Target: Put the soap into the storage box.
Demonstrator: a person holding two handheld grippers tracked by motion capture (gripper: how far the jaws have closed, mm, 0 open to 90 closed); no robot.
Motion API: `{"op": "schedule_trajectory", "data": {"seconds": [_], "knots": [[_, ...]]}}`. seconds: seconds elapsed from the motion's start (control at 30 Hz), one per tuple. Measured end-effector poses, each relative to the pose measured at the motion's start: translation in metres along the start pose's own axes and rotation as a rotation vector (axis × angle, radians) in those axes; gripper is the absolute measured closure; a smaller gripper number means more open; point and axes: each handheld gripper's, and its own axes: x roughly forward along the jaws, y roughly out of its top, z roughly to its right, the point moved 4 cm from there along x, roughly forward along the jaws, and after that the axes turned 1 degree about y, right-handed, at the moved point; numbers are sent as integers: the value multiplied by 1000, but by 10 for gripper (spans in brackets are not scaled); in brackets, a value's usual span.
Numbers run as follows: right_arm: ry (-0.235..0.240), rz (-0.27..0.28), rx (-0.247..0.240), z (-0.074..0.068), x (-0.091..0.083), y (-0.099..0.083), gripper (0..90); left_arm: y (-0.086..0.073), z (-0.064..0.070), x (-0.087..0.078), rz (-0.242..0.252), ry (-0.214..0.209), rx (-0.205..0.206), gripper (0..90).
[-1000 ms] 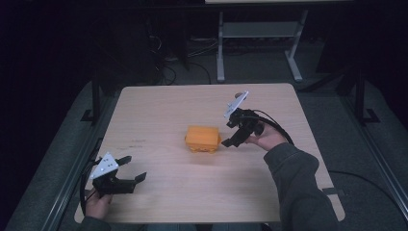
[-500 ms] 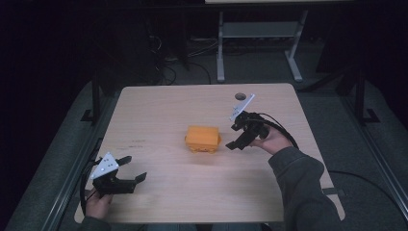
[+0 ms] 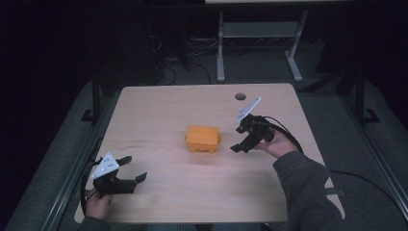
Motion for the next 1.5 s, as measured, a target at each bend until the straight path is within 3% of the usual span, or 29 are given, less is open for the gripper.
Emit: {"op": "schedule_trajectory", "data": {"seconds": [0.63,1.5], "knots": [[-18,10,40,-6,-14,-21,194,-1,0,1,-7,1,6,143],[-27,15,107,-20,-16,-63,197,-2,1,2,-16,-1,10,143]]}}
